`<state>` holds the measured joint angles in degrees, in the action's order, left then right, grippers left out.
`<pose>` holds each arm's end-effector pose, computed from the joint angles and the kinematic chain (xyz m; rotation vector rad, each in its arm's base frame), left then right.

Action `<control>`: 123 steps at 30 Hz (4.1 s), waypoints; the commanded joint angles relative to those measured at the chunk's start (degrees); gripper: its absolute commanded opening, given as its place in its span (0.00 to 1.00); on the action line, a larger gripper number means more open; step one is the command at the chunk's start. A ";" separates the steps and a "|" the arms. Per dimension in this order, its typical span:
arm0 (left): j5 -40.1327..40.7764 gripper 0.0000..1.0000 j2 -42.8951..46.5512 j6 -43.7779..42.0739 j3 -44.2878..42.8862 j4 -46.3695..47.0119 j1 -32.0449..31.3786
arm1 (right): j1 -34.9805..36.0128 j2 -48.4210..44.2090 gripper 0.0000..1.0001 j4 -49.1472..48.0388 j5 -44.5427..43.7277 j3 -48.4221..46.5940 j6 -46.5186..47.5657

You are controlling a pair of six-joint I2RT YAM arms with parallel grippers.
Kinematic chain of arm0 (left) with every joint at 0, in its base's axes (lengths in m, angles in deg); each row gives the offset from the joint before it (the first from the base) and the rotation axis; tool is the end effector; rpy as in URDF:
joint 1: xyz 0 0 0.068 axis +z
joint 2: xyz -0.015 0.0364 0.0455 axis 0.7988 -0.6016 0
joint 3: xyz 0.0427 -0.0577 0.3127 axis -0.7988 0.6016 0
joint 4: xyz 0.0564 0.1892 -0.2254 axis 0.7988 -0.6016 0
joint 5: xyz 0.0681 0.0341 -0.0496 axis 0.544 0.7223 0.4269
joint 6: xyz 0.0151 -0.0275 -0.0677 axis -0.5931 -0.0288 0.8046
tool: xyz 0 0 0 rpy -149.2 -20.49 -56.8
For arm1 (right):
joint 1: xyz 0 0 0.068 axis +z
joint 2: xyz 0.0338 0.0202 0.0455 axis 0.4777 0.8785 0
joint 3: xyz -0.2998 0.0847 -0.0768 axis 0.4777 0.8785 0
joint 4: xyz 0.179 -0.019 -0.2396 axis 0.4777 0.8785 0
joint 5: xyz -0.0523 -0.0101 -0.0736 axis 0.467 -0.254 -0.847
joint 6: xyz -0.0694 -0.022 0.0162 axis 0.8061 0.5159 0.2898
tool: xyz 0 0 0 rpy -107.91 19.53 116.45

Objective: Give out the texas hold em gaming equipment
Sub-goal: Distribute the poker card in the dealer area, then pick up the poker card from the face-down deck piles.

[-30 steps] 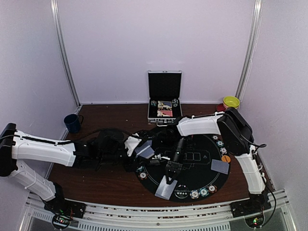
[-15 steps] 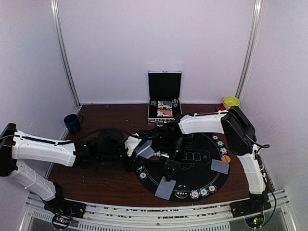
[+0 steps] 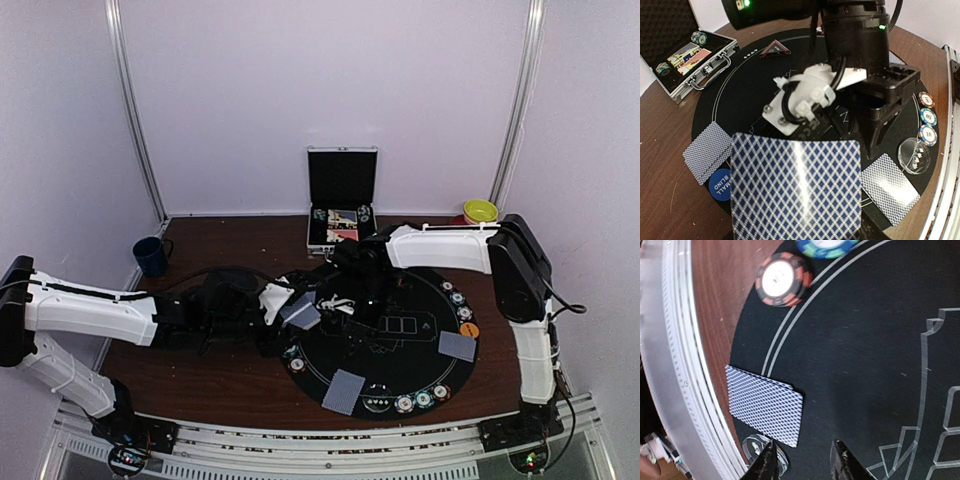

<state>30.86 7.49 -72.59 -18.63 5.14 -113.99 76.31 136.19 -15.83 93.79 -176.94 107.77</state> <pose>0.1676 -0.2939 0.2247 0.9310 2.0200 -0.6311 0.2851 0.3701 0.1823 1.6835 -2.2996 -0.9238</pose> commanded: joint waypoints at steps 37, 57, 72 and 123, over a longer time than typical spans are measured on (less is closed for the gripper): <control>-0.19 0.53 -1.11 -0.27 -0.48 2.65 -0.46 | -6.18 -32.22 0.89 -58.86 7.04 27.22 -27.90; -0.80 0.53 -1.02 -0.49 -0.48 2.82 -0.73 | -2.32 -16.65 0.83 -54.07 13.79 18.53 -32.91; -1.06 0.53 -1.33 -0.67 -0.57 2.96 -0.91 | -0.58 -9.94 0.77 -53.92 18.30 14.37 -36.59; 1.64 0.53 -2.26 -0.06 -1.33 1.41 -0.91 | -6.89 -22.48 0.00 -35.11 -2.61 11.87 -22.05</control>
<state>31.21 5.26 -72.74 -18.63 4.26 -114.53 70.16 117.75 -53.82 101.65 -162.69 82.84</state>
